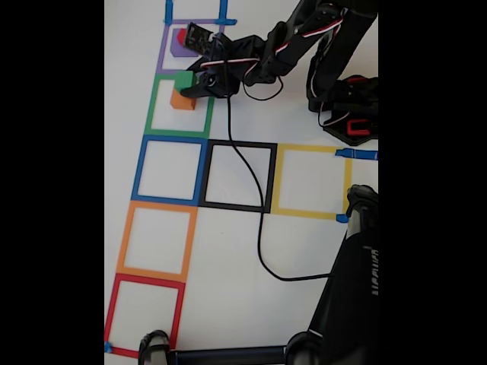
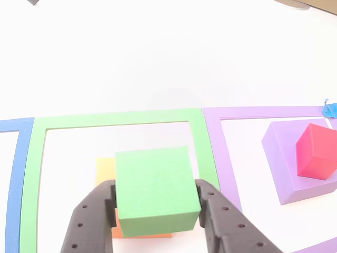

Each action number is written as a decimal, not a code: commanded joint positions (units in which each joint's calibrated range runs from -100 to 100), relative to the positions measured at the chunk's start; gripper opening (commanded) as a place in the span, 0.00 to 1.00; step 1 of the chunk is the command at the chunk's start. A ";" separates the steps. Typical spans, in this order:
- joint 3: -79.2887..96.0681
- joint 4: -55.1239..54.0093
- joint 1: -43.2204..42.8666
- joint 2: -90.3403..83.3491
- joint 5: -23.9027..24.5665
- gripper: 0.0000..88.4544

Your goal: Tower of hanoi

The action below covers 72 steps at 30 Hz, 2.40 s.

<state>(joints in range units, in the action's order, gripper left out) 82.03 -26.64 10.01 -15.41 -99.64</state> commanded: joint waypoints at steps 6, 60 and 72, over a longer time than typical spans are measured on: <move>-6.30 -2.91 -2.05 4.39 -0.36 0.02; -1.75 -10.44 -4.06 8.58 -0.36 0.07; -2.94 -10.44 -3.87 9.55 -0.36 0.14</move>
<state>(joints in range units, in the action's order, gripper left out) 80.97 -36.15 6.73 -5.70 -99.64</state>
